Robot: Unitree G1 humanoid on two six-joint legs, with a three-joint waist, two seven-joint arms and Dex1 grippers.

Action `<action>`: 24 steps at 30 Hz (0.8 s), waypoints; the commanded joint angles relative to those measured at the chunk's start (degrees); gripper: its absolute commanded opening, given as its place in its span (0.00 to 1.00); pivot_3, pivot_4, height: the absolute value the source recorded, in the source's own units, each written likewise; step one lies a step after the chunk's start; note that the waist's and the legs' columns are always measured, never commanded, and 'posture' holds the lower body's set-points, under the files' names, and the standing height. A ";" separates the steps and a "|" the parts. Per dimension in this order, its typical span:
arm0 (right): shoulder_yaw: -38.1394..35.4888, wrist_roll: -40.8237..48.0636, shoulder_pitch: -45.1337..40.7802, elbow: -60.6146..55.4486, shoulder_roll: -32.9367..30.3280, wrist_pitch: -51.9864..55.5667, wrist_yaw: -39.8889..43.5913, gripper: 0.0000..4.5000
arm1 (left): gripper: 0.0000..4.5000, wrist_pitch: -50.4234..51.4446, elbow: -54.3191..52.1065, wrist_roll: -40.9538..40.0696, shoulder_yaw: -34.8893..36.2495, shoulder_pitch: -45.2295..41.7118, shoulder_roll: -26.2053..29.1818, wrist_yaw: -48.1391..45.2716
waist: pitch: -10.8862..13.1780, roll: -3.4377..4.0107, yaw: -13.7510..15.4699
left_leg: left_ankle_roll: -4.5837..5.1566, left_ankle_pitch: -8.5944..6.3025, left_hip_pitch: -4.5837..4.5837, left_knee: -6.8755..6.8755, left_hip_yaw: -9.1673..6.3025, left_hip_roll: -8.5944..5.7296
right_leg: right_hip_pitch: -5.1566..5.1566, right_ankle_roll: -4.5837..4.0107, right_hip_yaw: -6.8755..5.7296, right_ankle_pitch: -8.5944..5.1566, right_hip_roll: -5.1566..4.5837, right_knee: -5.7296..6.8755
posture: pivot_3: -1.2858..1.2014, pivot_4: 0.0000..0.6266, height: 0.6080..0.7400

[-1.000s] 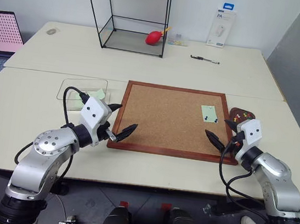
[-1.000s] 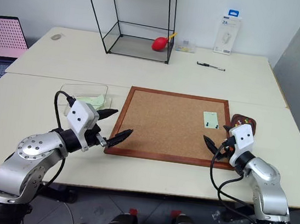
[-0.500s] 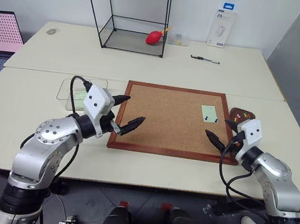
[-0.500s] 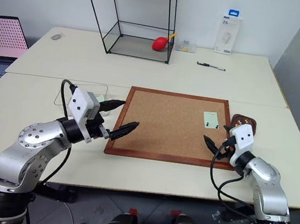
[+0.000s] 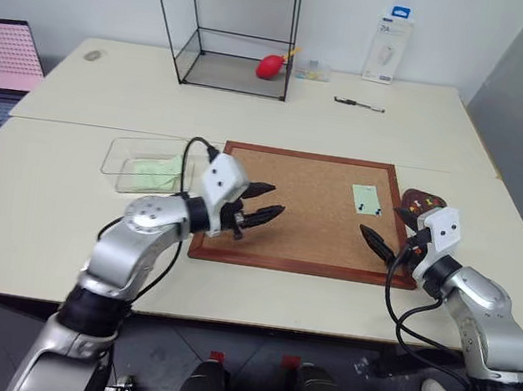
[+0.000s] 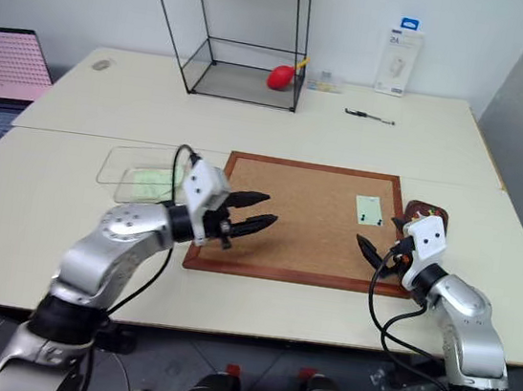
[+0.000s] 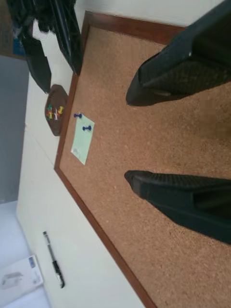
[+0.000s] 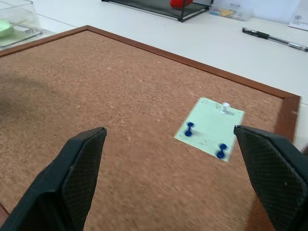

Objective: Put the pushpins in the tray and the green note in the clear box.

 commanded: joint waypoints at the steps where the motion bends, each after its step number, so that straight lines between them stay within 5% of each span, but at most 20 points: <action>1: -0.70 0.53 -0.70 -2.84 0.07 0.25 -0.77 1.00 | 0.27 -4.43 6.19 3.21 -2.19 -3.71 -2.78 -0.39 | 0.00 0.00 0.00 | 0.00 0.00 0.00 0.00 0.00 0.00 | 0.00 0.01 0.00 0.00 -0.01 -0.01 | 0.52 0.24 1.00; 8: -0.34 0.51 -0.68 -4.08 0.40 1.61 -1.57 1.00 | 0.01 -9.98 20.63 6.66 -4.98 -9.03 -9.34 -1.65 | -0.01 0.02 -0.13 | 0.00 0.00 -0.02 -0.01 -0.03 -0.01 | 0.00 0.01 -0.02 0.01 0.00 -0.02 | 0.52 0.24 1.00; 15: 1.24 -1.64 -6.00 0.31 0.43 3.78 -2.97 1.00 | 0.01 -14.46 32.26 9.85 -5.73 -10.47 -11.28 -4.02 | -0.01 0.02 -0.44 | 0.00 0.00 0.02 -0.01 0.00 0.02 | -0.01 0.02 0.00 0.01 0.03 0.02 | 0.52 0.24 1.00; 24: 2.51 -4.43 -21.86 20.06 1.94 5.47 -4.69 1.00 | 0.01 -17.53 36.76 11.94 -5.42 -10.72 -12.24 -5.58 | -0.03 0.04 -0.15 | 0.00 0.00 0.04 0.01 -0.02 -0.02 | 0.05 0.03 -0.02 0.02 0.00 0.02 | 0.52 0.24 1.00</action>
